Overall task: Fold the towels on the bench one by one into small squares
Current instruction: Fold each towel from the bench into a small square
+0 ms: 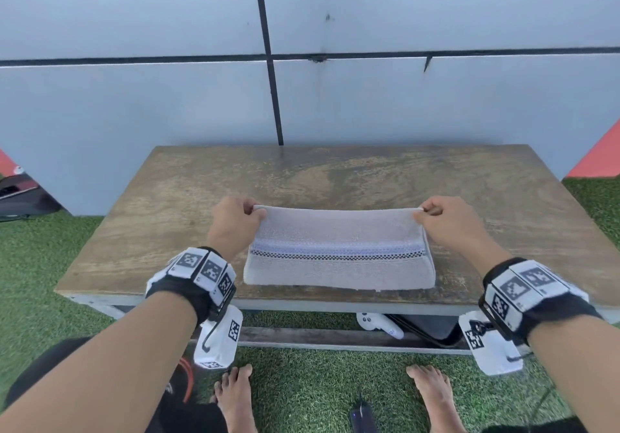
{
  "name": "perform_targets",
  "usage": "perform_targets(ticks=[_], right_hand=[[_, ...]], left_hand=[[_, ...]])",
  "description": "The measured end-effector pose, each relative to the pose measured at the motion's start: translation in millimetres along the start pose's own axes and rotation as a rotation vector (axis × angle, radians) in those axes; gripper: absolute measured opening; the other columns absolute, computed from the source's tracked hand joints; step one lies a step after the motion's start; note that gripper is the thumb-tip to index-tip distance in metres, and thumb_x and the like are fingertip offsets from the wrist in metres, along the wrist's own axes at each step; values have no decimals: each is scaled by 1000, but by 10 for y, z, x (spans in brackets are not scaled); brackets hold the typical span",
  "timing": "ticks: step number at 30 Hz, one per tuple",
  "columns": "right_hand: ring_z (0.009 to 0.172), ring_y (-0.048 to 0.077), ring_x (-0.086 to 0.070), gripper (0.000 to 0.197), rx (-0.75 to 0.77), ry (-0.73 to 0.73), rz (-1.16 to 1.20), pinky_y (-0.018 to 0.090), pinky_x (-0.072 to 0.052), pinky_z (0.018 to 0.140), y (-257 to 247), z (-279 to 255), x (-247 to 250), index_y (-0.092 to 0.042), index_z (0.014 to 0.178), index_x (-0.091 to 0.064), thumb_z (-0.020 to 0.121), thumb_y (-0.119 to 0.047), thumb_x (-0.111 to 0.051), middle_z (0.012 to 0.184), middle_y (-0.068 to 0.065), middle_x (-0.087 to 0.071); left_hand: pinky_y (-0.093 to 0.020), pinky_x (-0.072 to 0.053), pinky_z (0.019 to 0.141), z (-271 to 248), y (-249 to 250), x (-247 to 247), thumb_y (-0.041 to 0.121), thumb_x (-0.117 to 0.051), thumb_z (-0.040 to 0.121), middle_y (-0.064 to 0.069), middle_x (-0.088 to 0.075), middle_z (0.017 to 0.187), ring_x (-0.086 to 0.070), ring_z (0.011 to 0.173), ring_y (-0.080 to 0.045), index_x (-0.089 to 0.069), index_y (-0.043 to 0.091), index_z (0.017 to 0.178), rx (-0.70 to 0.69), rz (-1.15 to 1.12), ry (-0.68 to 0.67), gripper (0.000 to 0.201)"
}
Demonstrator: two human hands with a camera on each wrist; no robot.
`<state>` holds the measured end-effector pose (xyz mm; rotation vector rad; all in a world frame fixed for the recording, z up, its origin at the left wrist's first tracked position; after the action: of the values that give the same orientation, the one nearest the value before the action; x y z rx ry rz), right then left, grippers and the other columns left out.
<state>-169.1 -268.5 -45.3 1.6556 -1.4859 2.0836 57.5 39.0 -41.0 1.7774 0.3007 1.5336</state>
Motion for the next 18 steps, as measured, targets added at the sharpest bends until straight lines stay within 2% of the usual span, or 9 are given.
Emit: perform_targets(ticks=[2, 5, 8, 9, 11, 13, 15, 18], right_hand=[[75, 9, -56, 15, -8, 8, -34, 25, -37, 61, -13, 102, -30, -21, 83, -65, 94, -32, -62, 86, -7, -65], [85, 18, -59, 13, -26, 12, -46, 27, -40, 70, 16, 245, -109, -19, 86, -68, 93, -29, -64, 89, -2, -67], [81, 19, -58, 13, -35, 1, -66, 22, -38, 60, 68, 318, -212, -19, 82, -66, 92, -27, -64, 89, 2, -69], [81, 19, -58, 13, -44, -9, -75, 22, -38, 61, 90, 324, -251, -19, 82, -67, 92, -27, -64, 88, 3, -70], [83, 21, -56, 13, -57, -14, -94, 25, -39, 70, 117, 322, -297, -18, 87, -68, 93, -27, -63, 89, 3, -68], [83, 22, -54, 13, -66, -4, -108, 26, -39, 72, 127, 318, -310, -17, 90, -68, 93, -28, -62, 88, 3, -66], [86, 22, -55, 13, -78, 2, -103, 27, -40, 72, 139, 321, -312, -17, 89, -67, 92, -28, -63, 88, 2, -66], [90, 23, -56, 12, -91, 8, -100, 28, -40, 75, 147, 311, -302, -19, 87, -67, 92, -30, -64, 88, 0, -66]], left_hand=[[-22, -36, 50, 93, -10, -62, 20, -63, 96, -7, -65, 74, -50, 61, -13, -72, 3, 88, 3, 44, 0, 21], [-23, -37, 49, 206, -74, -156, 18, -63, 95, -10, -64, 69, -50, 59, -18, -71, -1, 84, 26, 55, 2, 23], [-27, -40, 52, 248, -156, -266, 14, -63, 93, -9, -54, 62, -46, 57, -21, -68, -10, 82, 30, 87, -7, 27], [-28, -42, 53, 242, -166, -283, 14, -63, 93, -10, -56, 63, -48, 57, -22, -67, -10, 82, 33, 101, -4, 27], [-32, -49, 57, 250, -184, -307, 15, -65, 92, -15, -64, 65, -54, 59, -27, -67, -10, 81, 24, 122, 0, 27], [-35, -54, 59, 271, -199, -325, 17, -67, 91, -21, -70, 73, -58, 60, -27, -69, -8, 80, 16, 136, -5, 27], [-30, -51, 55, 283, -201, -328, 17, -67, 92, -20, -71, 76, -58, 61, -23, -71, -5, 81, 25, 147, -14, 25], [-24, -45, 52, 306, -220, -325, 17, -65, 92, -13, -70, 72, -58, 61, -22, -71, -4, 81, 49, 159, -35, 24]])
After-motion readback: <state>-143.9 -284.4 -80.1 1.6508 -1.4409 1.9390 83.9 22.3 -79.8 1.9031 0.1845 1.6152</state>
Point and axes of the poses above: each hand's wrist, its own z-axis towards the middle knuckle, its own x-axis out of the back of the hand, y = z × x, the point moved 8 cm from there along z, towards the middle knuckle
